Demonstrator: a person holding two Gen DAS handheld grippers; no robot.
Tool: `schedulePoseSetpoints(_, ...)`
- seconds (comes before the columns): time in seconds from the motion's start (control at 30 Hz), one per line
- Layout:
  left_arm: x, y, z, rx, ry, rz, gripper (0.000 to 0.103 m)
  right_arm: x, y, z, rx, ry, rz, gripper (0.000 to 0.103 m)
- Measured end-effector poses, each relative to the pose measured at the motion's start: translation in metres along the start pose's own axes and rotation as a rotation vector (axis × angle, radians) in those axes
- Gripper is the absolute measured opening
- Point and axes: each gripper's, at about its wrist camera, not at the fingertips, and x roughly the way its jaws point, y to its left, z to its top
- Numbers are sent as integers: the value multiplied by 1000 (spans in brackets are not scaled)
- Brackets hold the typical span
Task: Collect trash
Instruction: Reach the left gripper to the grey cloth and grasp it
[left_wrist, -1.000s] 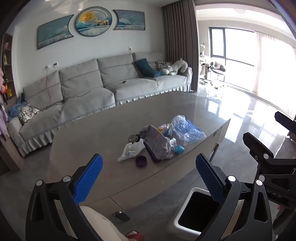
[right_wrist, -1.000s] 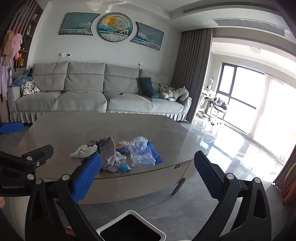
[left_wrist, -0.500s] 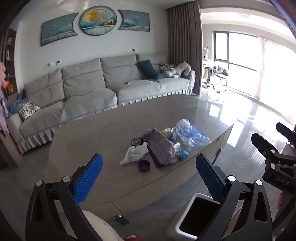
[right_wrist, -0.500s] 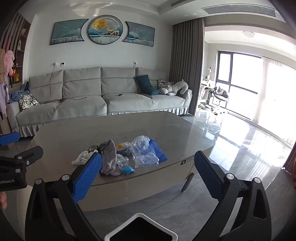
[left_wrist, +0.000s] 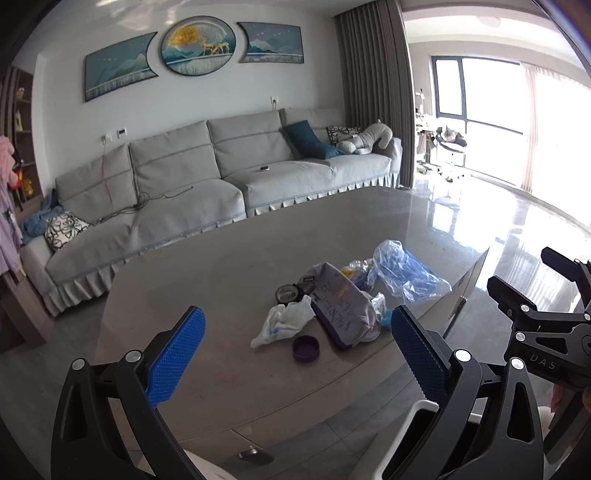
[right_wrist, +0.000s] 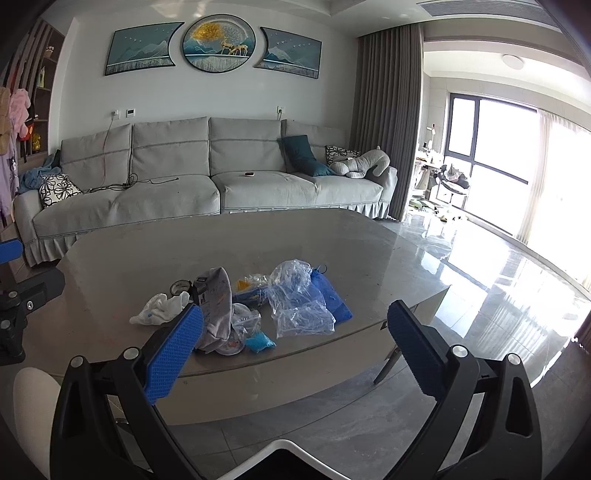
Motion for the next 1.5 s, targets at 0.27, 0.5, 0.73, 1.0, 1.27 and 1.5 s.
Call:
schedulePoseSetpoints(0.27, 54, -19, -5, -36, 22, -129, 99, 43, -10, -2, -10, 39, -19, 99)
schedulePoseSetpoints(0.5, 98, -51, -6, 18, 59, -115, 99, 75, -29, -8, 3, 61, -20, 99)
schedulePoseSetpoints(0.73, 145, -70, -10, 42, 80, -93, 99, 109, -38, -9, -12, 47, 2, 99)
schedulePoseSetpoints(1.0, 189, -82, -16, 70, 111, -76, 98, 151, -36, -18, -44, 86, 38, 99)
schedulePoseSetpoints(1.27, 227, -83, -29, 51, 218, -75, 79, 167, -42, -26, -21, 119, 33, 99)
schedulePoseSetpoints(1.5, 241, -87, -44, 60, 264, -80, 79, 169, -40, -27, -20, 124, 37, 99)
